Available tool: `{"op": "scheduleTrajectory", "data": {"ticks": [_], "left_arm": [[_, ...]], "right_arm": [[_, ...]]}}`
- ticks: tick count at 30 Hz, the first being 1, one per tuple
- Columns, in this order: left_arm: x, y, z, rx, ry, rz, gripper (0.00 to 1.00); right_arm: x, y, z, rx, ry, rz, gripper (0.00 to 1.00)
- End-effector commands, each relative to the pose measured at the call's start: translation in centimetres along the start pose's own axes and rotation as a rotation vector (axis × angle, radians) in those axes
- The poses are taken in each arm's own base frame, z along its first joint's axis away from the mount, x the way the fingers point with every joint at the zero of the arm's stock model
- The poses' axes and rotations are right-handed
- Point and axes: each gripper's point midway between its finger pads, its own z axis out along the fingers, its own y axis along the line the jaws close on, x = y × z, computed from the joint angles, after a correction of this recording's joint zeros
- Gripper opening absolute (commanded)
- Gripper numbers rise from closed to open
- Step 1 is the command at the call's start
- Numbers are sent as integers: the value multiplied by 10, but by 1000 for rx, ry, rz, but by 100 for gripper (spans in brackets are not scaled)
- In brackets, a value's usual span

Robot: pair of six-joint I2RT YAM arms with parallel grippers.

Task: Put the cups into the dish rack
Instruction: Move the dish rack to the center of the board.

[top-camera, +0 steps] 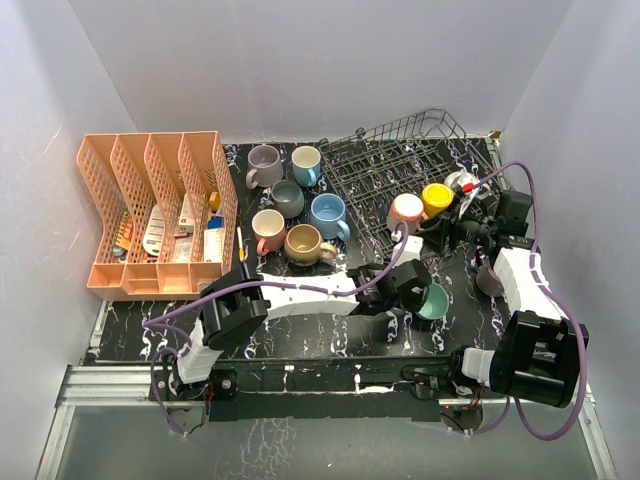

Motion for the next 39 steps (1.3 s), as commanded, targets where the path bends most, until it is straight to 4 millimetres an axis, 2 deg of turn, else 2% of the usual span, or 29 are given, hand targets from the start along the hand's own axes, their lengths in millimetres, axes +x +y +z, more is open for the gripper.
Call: {"op": "scheduleTrajectory", "data": {"ticks": [1, 4, 7, 10, 13, 19, 23, 27, 30, 36, 39], "left_arm": [[-9, -4, 4, -41, -30, 10, 45], [-12, -10, 10, -35, -32, 21, 45], [-6, -11, 17, -43, -12, 32, 41], [0, -10, 22, -48, 9, 39, 35], [5, -9, 25, -52, 25, 49, 24], [5, -10, 22, -38, 30, 68, 2], [-1, -10, 9, 0, 10, 98, 0], [-7, 2, -13, 41, -39, 185, 0], [-13, 15, -39, 78, -80, 304, 0], [7, 41, -107, 302, -69, 646, 0], [22, 74, -128, 320, 12, 749, 0]], "right_arm": [[-11, -3, -3, 19, -26, -58, 53], [-12, -4, -3, 20, -27, -61, 53], [-11, -4, -3, 21, -26, -57, 53], [-11, -5, -4, 23, -26, -59, 53], [-11, -4, -4, 23, -27, -59, 53], [-11, -4, -3, 22, -26, -58, 53], [-11, -4, -4, 21, -27, -58, 53], [-11, -4, -4, 18, -27, -57, 53], [-10, -4, -3, 12, -27, -52, 53], [-9, -3, -2, 2, -28, -46, 53], [-8, -3, -2, -1, -27, -46, 53]]}}
